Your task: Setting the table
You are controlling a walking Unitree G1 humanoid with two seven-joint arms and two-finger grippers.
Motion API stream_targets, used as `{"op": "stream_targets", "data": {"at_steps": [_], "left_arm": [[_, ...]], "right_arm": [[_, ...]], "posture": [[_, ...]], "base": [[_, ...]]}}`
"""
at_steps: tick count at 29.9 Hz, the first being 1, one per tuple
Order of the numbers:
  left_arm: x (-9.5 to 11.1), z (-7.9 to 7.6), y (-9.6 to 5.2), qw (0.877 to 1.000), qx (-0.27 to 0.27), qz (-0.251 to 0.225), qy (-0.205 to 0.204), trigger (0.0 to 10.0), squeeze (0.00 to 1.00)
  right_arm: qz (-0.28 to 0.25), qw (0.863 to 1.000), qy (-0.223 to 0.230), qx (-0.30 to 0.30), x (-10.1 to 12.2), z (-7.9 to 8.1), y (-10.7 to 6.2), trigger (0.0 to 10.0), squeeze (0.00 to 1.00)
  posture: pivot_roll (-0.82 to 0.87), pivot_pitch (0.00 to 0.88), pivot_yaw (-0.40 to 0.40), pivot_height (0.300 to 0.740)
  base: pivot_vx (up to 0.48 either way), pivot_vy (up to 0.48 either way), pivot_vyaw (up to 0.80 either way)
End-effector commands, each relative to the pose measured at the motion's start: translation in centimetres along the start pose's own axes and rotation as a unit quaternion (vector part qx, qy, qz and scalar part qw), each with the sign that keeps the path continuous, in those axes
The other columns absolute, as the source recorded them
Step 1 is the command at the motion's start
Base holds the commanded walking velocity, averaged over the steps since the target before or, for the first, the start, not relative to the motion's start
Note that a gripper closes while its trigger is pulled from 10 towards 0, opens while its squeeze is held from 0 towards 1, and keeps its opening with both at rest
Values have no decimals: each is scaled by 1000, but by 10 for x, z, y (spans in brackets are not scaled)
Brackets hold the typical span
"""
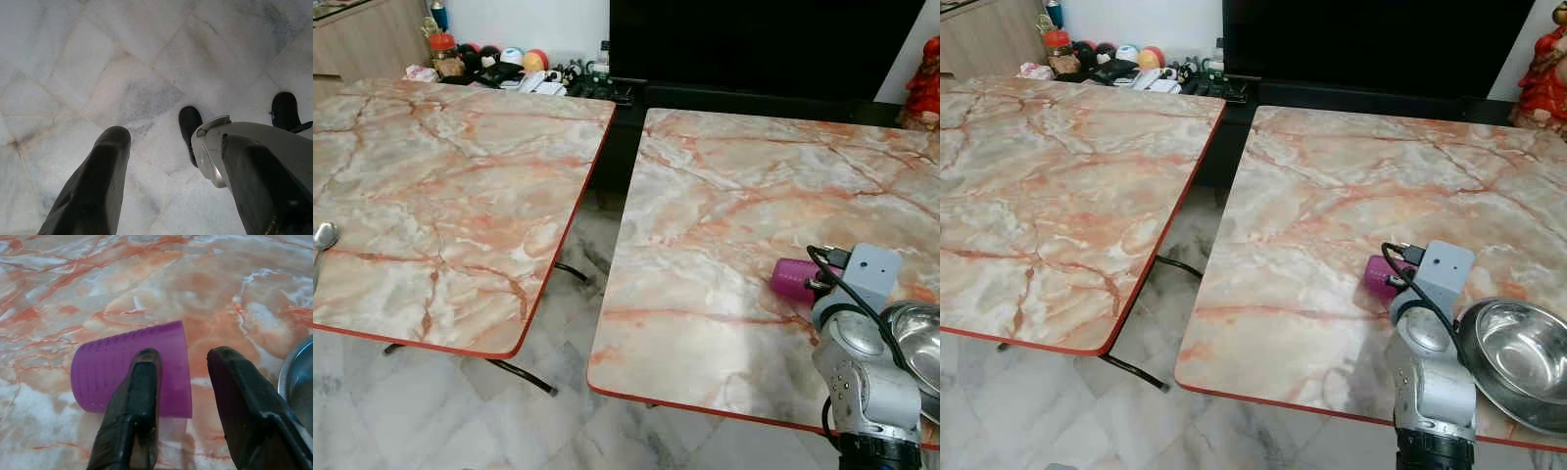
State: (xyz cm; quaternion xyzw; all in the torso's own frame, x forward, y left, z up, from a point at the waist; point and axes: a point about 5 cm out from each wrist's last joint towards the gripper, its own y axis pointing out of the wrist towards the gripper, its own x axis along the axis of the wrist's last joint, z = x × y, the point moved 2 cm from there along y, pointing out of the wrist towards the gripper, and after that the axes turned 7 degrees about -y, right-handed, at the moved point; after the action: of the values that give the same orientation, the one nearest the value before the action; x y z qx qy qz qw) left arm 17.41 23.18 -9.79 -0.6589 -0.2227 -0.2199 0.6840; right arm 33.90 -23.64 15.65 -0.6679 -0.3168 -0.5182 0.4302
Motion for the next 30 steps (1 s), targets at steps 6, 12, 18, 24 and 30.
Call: {"op": "stream_targets", "data": {"at_steps": [6, 12, 18, 24, 30], "left_arm": [[-10, 3, -2, 1000, 3, 15, -8, 10000, 0], [-8, 2, -2, 1000, 1, 12, -7, 10000, 0], [-7, 2, -2, 1000, 2, 9, -8, 10000, 0], [-6, 3, -2, 1000, 3, 6, -8, 10000, 0], [-4, 3, -2, 1000, 2, 4, -7, 10000, 0]], "right_arm": [[-29, 999, 31, -3, 9, -1, 0, 10000, 0], [-22, 999, 41, -2, 5, -3, 3, 10000, 984], [-34, 995, 95, 5, 8, -12, 9, 10000, 0], [-22, 987, 146, 70, 5, -15, 20, 10000, 0], [-17, 979, 153, 134, 5, -13, 28, 10000, 0]], "posture": [[-62, 120, -18, 740], [-62, 119, -18, 740], [-59, 121, -14, 740], [-54, 122, -13, 740], [-48, 123, -10, 740]], "base": [[0, 0, 0], [0, 0, 0], [0, 0, 0], [0, 0, 0], [0, 0, 0]]}}
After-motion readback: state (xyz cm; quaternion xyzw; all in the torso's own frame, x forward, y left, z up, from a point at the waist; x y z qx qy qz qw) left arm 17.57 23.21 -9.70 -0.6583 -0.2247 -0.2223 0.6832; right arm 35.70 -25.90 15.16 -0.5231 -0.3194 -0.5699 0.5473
